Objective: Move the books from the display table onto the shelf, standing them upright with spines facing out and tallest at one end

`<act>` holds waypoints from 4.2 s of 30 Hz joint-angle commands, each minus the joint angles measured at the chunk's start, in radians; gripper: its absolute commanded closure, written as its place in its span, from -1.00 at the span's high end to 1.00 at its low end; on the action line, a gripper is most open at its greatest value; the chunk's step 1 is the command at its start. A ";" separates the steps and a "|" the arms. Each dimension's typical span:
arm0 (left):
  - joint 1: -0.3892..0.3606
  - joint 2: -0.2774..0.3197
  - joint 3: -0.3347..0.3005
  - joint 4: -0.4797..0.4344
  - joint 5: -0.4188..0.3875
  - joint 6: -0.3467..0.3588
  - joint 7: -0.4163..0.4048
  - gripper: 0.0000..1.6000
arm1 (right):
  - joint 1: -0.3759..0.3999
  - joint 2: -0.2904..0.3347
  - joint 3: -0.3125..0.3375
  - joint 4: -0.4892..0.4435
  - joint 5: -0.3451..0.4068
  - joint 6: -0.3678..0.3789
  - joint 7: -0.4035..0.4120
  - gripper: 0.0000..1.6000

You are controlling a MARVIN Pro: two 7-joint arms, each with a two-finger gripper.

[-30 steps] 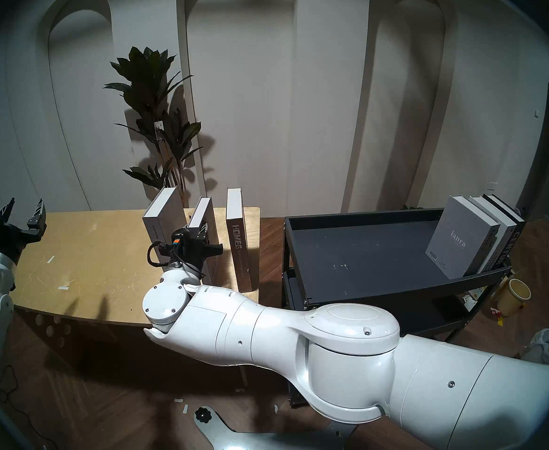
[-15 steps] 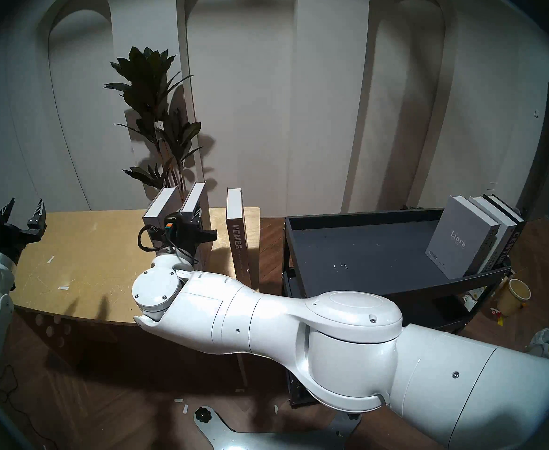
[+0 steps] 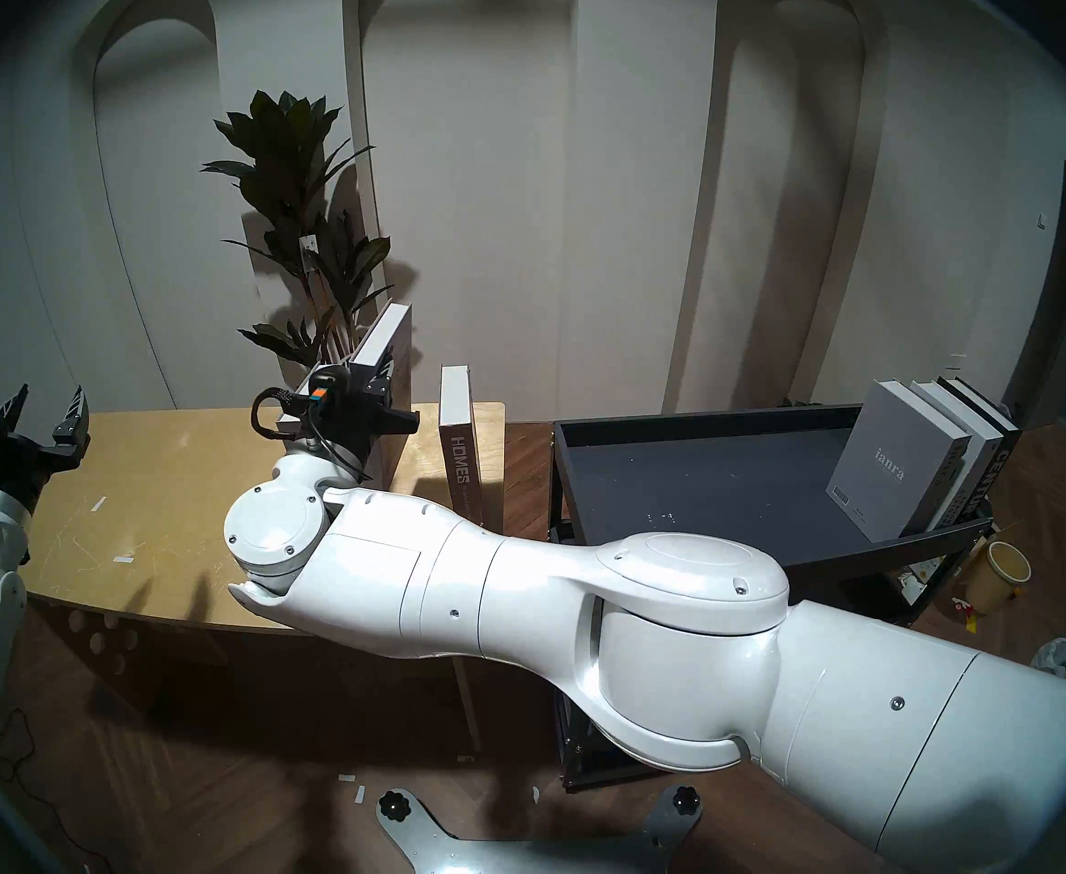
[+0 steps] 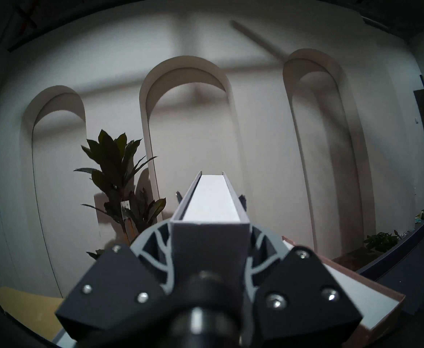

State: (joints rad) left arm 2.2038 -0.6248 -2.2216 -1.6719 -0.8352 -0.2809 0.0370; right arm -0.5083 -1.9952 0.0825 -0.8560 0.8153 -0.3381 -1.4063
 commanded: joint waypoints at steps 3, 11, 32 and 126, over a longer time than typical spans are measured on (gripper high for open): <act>-0.007 0.006 -0.019 -0.007 0.003 -0.004 0.002 1.00 | 0.096 -0.012 0.020 -0.068 -0.059 -0.002 -0.077 -1.00; -0.006 0.006 -0.020 -0.007 0.003 -0.003 0.002 1.00 | 0.154 -0.012 0.078 -0.098 -0.110 0.009 -0.077 -1.00; -0.007 0.006 -0.019 -0.007 0.003 -0.003 0.002 1.00 | 0.245 0.105 0.298 -0.340 -0.267 0.181 -0.077 -1.00; -0.009 0.006 -0.017 -0.006 0.004 -0.004 0.003 1.00 | -0.363 1.238 1.168 -1.407 0.333 1.298 0.474 -1.00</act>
State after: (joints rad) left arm 2.2017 -0.6256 -2.2201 -1.6715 -0.8335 -0.2806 0.0386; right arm -0.7651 -0.8633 1.2020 -2.2215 1.1251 0.9623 -0.8662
